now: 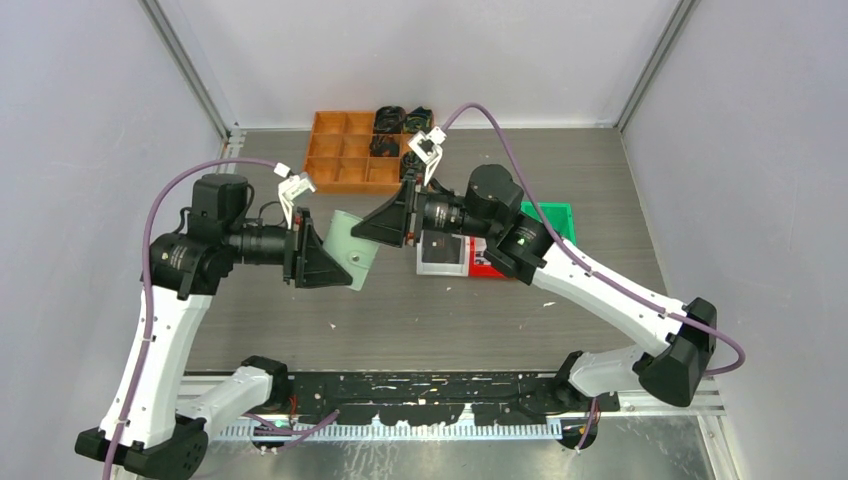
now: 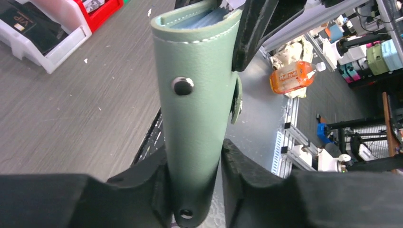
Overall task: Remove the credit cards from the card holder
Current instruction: Pick up the card holder from the center of the board.
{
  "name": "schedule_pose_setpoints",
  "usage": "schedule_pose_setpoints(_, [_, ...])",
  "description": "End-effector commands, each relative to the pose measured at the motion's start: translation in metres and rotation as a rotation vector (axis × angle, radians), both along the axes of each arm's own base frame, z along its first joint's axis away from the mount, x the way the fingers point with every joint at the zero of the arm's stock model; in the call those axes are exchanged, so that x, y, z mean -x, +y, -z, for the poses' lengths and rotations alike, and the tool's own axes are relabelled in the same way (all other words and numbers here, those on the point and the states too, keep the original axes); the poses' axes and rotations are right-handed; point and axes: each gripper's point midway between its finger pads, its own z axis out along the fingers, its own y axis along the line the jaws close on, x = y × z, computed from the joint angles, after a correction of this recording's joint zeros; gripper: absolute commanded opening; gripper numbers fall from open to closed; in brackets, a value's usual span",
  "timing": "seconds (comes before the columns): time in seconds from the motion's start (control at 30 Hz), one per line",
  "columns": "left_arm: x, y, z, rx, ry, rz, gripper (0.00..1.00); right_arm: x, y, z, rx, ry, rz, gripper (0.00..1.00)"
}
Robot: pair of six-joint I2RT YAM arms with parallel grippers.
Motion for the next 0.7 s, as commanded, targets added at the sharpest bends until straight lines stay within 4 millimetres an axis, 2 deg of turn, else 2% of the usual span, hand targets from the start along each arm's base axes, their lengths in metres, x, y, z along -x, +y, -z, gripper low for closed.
schedule_pose_setpoints(0.0, [0.0,0.004,-0.01,-0.009,-0.094,-0.016,0.27,-0.011,-0.011,-0.032,-0.121,-0.031,0.111,0.01])
schedule_pose_setpoints(0.03, [-0.003,0.005,-0.008,-0.025,-0.102,-0.034,0.22,-0.012,-0.012,-0.031,-0.124,-0.023,0.118,0.02])
schedule_pose_setpoints(0.07, [-0.004,0.007,-0.007,-0.037,-0.115,-0.045,0.18,-0.012,-0.012,-0.03,-0.127,-0.013,0.122,0.07])
schedule_pose_setpoints(0.17, [-0.001,0.007,-0.009,-0.037,-0.123,-0.029,0.12,-0.007,-0.012,-0.024,-0.124,0.0,0.09,0.35])
schedule_pose_setpoints(0.2, [0.004,0.006,-0.013,-0.024,-0.12,-0.007,0.12,-0.004,-0.012,-0.021,-0.116,-0.001,0.064,0.5])
schedule_pose_setpoints(0.23, [0.009,0.005,-0.014,-0.011,-0.109,0.021,0.12,-0.001,-0.012,-0.018,-0.108,0.001,0.035,0.6])
schedule_pose_setpoints(0.3, [0.016,0.004,-0.016,0.006,-0.087,0.061,0.12,0.004,-0.014,-0.017,-0.1,0.032,-0.037,0.71])
schedule_pose_setpoints(0.43, [0.021,0.004,-0.014,-0.003,-0.07,0.104,0.12,0.022,-0.016,-0.023,-0.112,0.066,-0.24,0.75])
schedule_pose_setpoints(0.67, [0.023,0.005,-0.016,-0.012,-0.057,0.116,0.12,0.031,-0.014,-0.023,-0.083,0.055,-0.337,0.72])
